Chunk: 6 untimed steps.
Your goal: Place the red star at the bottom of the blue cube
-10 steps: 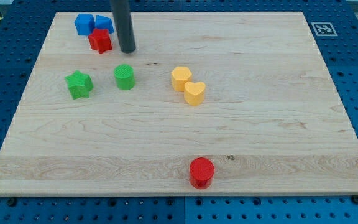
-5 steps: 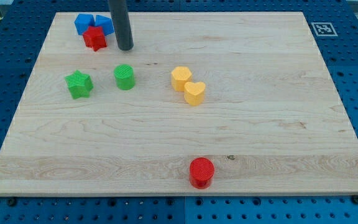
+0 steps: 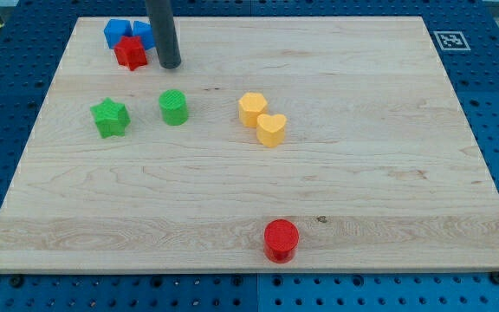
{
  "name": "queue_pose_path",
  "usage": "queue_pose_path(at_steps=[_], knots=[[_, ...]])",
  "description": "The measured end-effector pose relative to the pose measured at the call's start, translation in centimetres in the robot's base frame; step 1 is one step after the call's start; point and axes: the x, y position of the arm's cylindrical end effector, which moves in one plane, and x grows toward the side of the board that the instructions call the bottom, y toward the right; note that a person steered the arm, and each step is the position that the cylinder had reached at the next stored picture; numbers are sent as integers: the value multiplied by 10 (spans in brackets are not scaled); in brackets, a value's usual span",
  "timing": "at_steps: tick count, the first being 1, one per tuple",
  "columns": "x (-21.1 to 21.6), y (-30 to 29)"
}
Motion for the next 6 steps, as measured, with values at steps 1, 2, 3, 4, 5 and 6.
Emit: queue_pose_path(at_steps=[1, 2, 3, 4, 5, 6], knots=[[-9, -25], [-9, -37], [-4, -31], [9, -3], [10, 6], [10, 6]])
